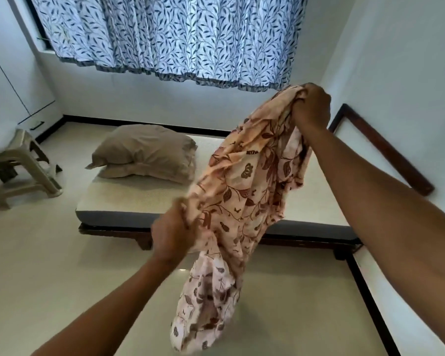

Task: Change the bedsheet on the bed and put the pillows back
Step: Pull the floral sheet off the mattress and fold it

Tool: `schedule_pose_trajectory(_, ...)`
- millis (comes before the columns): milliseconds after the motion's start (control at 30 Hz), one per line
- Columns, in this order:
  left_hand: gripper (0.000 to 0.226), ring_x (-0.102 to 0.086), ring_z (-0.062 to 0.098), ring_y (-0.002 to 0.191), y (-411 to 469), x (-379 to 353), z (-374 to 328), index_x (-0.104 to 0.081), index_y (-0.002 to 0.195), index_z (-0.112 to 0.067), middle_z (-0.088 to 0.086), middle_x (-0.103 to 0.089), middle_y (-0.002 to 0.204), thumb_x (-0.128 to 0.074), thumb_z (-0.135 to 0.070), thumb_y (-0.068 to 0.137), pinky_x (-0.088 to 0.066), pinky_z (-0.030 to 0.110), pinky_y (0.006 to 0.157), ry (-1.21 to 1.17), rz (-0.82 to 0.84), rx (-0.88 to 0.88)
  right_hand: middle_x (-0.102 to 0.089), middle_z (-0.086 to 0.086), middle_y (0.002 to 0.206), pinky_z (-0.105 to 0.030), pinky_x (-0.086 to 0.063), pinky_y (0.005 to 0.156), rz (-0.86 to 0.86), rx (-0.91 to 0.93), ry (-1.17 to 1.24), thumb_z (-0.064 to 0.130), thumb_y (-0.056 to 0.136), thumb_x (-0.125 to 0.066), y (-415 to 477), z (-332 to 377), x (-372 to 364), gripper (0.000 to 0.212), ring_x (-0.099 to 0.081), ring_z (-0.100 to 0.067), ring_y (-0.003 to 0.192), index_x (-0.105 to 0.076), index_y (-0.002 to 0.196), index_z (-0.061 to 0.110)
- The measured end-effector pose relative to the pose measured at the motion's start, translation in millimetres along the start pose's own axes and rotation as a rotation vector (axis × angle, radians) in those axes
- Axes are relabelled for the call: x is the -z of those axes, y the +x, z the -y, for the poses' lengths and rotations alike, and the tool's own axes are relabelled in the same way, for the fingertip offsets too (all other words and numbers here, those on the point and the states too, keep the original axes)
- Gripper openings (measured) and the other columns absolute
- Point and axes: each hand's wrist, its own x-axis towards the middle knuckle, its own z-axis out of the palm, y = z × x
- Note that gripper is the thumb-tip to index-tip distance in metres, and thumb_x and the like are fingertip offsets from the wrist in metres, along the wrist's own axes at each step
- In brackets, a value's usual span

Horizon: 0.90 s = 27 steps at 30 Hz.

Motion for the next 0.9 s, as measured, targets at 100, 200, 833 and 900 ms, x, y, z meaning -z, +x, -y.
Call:
schedule_pose_trajectory(100,0.008,-0.059,0.003,0.065,-48,-34,-11,-0.054,0.108,-0.031,-0.010,-0.064,0.083,-0.057,-0.033,0.101,-0.047,0.017,0.057,0.028,0.415,-0.488,-0.071,-0.012,0.122,-0.033,-0.050,0.087,0.043,0.018,-0.008,0.018,0.096,-0.044,3,0,-7,0.037,-0.065,-0.033,0.114,-0.072,0.120,0.013)
schedule_pose_trajectory(200,0.021,-0.066,0.015,0.083,-68,-68,5,-0.063,0.112,-0.020,0.000,-0.069,0.097,-0.068,-0.021,0.092,-0.050,0.020,0.072,0.112,0.687,-0.693,-0.072,-0.012,0.122,-0.035,-0.051,0.088,0.106,0.042,-0.034,0.017,0.095,-0.045,-3,2,-14,0.037,-0.066,-0.032,0.112,-0.073,0.120,0.015)
schedule_pose_trajectory(833,0.040,-0.069,0.026,0.075,-86,-81,132,-0.048,0.115,-0.025,0.008,-0.070,0.100,-0.070,-0.024,0.083,-0.060,0.040,0.057,0.096,0.532,0.436,-0.076,-0.015,0.102,-0.027,-0.040,0.069,-0.056,-0.202,-0.046,0.022,0.085,-0.045,41,-73,48,0.036,-0.071,-0.029,0.098,-0.075,0.099,0.008)
schedule_pose_trajectory(900,0.043,-0.070,0.033,0.081,-88,-84,134,-0.051,0.115,-0.017,0.013,-0.072,0.099,-0.076,-0.032,0.084,-0.057,0.040,0.066,0.199,0.412,0.388,-0.076,-0.015,0.100,-0.026,-0.041,0.070,-0.021,-0.200,-0.060,0.023,0.083,-0.046,38,-82,50,0.035,-0.071,-0.030,0.097,-0.075,0.097,0.008)
